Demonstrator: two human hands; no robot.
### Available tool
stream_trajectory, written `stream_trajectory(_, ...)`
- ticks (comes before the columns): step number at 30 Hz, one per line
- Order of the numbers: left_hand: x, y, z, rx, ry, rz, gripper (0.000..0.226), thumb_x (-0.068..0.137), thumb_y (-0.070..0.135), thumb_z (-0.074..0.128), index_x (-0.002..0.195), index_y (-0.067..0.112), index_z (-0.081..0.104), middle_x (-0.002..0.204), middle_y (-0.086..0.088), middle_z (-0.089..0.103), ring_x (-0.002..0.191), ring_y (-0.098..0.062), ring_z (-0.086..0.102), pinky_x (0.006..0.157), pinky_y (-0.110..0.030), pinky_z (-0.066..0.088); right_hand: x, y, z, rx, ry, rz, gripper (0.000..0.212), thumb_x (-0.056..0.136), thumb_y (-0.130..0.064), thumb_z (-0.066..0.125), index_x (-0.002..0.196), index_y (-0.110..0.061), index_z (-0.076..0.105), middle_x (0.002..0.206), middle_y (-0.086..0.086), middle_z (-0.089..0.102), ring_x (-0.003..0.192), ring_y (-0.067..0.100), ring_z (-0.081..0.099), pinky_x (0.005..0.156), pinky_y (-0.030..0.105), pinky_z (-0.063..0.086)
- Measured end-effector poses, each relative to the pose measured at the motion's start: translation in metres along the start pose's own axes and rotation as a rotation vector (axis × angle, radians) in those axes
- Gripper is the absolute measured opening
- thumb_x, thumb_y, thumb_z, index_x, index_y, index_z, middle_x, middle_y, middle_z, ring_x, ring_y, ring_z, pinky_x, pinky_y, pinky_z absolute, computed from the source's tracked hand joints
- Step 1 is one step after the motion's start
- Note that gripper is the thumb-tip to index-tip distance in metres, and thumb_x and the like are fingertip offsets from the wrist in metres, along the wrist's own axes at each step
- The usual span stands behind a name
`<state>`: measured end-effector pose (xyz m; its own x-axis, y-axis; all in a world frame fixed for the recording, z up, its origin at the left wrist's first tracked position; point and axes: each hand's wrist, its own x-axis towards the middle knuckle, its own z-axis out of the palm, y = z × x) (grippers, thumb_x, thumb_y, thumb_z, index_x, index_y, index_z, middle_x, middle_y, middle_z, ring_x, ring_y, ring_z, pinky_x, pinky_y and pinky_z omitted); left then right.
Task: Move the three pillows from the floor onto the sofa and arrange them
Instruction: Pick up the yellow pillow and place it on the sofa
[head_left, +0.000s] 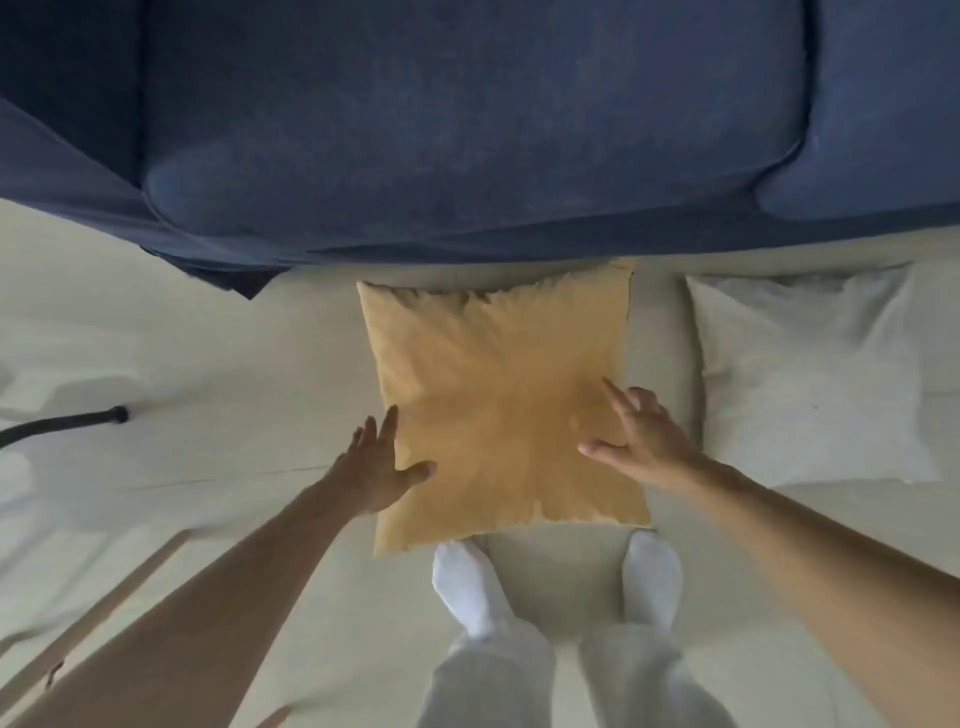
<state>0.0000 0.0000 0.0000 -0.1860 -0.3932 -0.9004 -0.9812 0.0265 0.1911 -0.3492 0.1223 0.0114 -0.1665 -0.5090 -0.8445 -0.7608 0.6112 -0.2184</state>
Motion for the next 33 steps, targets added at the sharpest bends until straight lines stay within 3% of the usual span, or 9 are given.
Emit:
stream_trajectory(3,0.041,-0.010,0.015,-0.200,0.051,0.037,0.142,0.064,0.096,0.068,0.165,0.043,-0.016,0.178,-0.016,0.010,0.164,-0.042,0.017,0.126,-0.064,0.031,0.037,0.009,0.018,0.165,0.019,0.064,0.121,0.086,-0.073,0.078,0.172,-0.047,-0.003,0.182,0.010,-0.006,0.167,0.045,0.014,0.129,0.059,0.031)
stream_trajectory(6,0.071,-0.014,0.018,-0.360,0.025,0.011,0.173,0.032,0.104,0.073,0.156,0.052,-0.035,0.179,-0.008,0.011,0.162,-0.039,0.026,0.124,-0.060,0.037,0.064,0.019,0.030,0.375,-0.023,0.114,0.134,0.076,-0.071,0.086,0.170,-0.053,-0.007,0.183,0.006,-0.017,0.170,0.037,0.008,0.135,0.053,0.022)
stream_trajectory(8,0.080,-0.014,0.015,-0.453,-0.024,0.023,0.174,0.042,0.084,0.091,0.149,0.056,-0.044,0.177,0.000,0.024,0.154,-0.036,0.041,0.118,-0.056,0.045,0.073,0.021,0.035,0.476,-0.044,0.091,0.142,0.070,-0.069,0.090,0.171,-0.050,-0.007,0.185,0.004,-0.002,0.169,0.030,0.017,0.135,0.047,0.022)
stream_trajectory(11,0.081,-0.016,0.018,-0.631,-0.068,0.073,0.169,0.057,0.050,0.106,0.156,0.059,-0.032,0.174,0.016,0.021,0.151,-0.025,0.044,0.103,-0.050,0.057,0.072,0.018,0.041,0.566,-0.062,0.026,0.142,0.073,-0.060,0.095,0.173,-0.043,-0.004,0.180,-0.006,0.024,0.164,0.020,0.030,0.134,0.039,0.025)
stream_trajectory(16,0.041,-0.007,0.026,-0.735,-0.005,0.214,0.162,0.052,0.046,0.109,0.164,0.058,-0.008,0.167,0.025,0.033,0.153,-0.011,0.042,0.126,-0.050,0.040,0.039,0.009,0.035,0.624,-0.069,-0.028,0.137,0.078,-0.046,0.097,0.175,-0.038,0.001,0.176,-0.005,0.031,0.160,0.020,0.036,0.130,0.036,0.026)
stream_trajectory(19,0.006,0.001,0.029,-0.768,0.012,0.218,0.161,0.053,0.042,0.109,0.167,0.050,-0.004,0.164,0.025,0.038,0.150,-0.009,0.045,0.127,-0.049,0.039,0.004,0.009,0.027,0.608,-0.079,-0.057,0.132,0.079,-0.045,0.096,0.174,-0.042,0.004,0.174,-0.005,0.034,0.159,0.021,0.038,0.129,0.036,0.028)
stream_trajectory(22,-0.041,0.010,0.028,-0.807,0.013,0.225,0.151,0.062,0.022,0.106,0.170,0.042,0.002,0.163,0.021,0.041,0.143,-0.001,0.051,0.122,-0.041,0.045,-0.042,0.014,0.020,0.622,-0.100,-0.065,0.134,0.076,-0.053,0.097,0.172,-0.048,0.005,0.173,-0.009,0.035,0.157,0.020,0.040,0.130,0.040,0.030)
stream_trajectory(28,-0.143,0.024,0.025,-0.806,0.049,0.185,0.157,0.052,0.050,0.109,0.165,0.059,0.000,0.164,0.020,0.042,0.148,-0.015,0.050,0.123,-0.054,0.043,-0.136,0.020,-0.008,0.643,-0.134,-0.075,0.136,0.073,-0.050,0.100,0.171,-0.052,0.006,0.168,-0.011,0.037,0.148,0.012,0.042,0.129,0.042,0.033)
stream_trajectory(33,-0.228,0.057,-0.007,-0.703,0.119,0.203,0.154,0.058,0.056,0.104,0.166,0.056,-0.005,0.163,0.021,0.043,0.150,-0.017,0.048,0.122,-0.043,0.043,-0.206,0.019,-0.052,0.677,-0.131,-0.129,0.137,0.071,-0.043,0.103,0.171,-0.051,0.009,0.169,-0.014,0.036,0.151,0.010,0.043,0.130,0.038,0.036)
